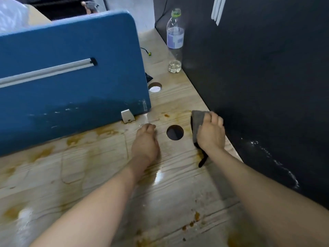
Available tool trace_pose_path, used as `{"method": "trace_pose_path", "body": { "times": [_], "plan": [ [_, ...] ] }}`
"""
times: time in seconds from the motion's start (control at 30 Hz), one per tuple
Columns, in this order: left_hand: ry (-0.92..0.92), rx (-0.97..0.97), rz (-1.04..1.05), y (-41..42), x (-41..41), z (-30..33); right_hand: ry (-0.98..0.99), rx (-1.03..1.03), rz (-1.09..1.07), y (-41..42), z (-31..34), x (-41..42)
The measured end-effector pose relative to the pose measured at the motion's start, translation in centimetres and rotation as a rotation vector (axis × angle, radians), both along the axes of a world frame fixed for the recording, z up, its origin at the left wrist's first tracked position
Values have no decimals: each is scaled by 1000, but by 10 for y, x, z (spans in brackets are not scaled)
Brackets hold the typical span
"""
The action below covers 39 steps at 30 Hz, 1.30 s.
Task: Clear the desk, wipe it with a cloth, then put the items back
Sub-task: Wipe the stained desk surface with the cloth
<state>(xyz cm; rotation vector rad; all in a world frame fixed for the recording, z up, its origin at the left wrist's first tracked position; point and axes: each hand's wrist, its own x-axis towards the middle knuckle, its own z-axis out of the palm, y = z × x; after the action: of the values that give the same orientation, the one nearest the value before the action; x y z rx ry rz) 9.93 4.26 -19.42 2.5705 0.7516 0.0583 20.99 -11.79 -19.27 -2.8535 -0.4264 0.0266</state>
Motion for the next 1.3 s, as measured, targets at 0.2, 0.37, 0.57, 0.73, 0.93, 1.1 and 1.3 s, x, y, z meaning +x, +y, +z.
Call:
{"method": "trace_pose_path", "body": {
  "times": [0.2,0.37,0.57,0.73,0.93,1.1,1.3],
  "plan": [
    [97,168,-126,31,2,-24,155,-189,105,14,-35,23],
    [158,211,-224,47,-3,-40,128,-167,178,42,-37,66],
    [113,274,-233,51,-5,-49,127,-172,266,83,-39,122],
    [85,279,-237,52,-4,-49,133,-175,281,105,-36,136],
    [105,255,-240,50,-5,-45,130,-148,666,83,-33,59],
    [104,243,-238,51,-6,-45,102,-181,541,89,-31,115],
    [95,258,-232,51,-5,-48,124,-195,360,111,-32,133]
  ]
}}
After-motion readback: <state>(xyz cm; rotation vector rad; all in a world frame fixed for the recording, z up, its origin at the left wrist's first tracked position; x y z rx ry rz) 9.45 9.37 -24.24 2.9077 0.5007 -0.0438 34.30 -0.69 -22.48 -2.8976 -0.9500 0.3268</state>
